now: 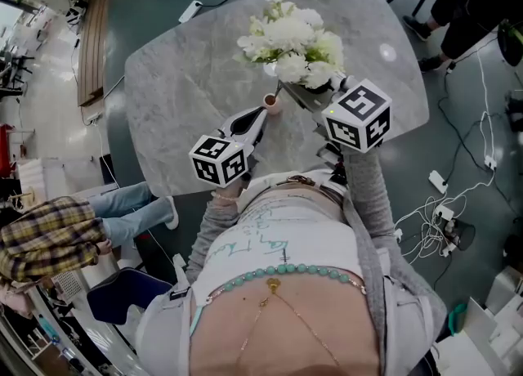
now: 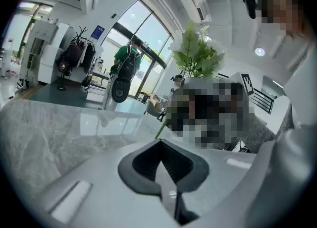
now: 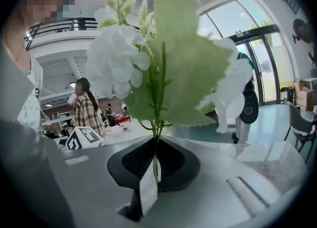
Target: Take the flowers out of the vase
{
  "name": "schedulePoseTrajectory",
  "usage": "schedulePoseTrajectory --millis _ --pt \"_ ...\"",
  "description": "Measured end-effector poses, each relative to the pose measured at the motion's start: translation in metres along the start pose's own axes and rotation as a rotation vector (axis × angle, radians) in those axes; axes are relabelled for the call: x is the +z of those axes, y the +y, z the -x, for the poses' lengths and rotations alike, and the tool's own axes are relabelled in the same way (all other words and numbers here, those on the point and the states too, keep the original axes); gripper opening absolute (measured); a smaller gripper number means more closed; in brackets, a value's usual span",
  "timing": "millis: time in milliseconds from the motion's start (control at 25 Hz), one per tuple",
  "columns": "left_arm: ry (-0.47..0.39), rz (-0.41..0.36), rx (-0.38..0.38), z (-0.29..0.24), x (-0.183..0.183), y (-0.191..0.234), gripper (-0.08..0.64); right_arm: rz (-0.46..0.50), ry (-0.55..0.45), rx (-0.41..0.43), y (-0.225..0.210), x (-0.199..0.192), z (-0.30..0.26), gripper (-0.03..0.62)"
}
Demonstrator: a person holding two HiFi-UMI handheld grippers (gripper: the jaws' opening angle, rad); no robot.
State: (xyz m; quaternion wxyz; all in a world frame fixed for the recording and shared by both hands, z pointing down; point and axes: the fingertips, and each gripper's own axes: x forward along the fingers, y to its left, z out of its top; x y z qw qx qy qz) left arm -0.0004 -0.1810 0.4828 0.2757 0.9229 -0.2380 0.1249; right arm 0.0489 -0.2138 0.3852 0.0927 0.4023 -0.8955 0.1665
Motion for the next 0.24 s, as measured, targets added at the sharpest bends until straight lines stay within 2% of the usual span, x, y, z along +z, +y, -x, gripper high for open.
schedulePoseTrajectory --millis 240 --pt "0.003 0.01 -0.004 -0.0029 -0.0007 -0.0026 0.0 -0.007 0.013 -0.002 -0.0044 -0.0034 0.0011 0.038"
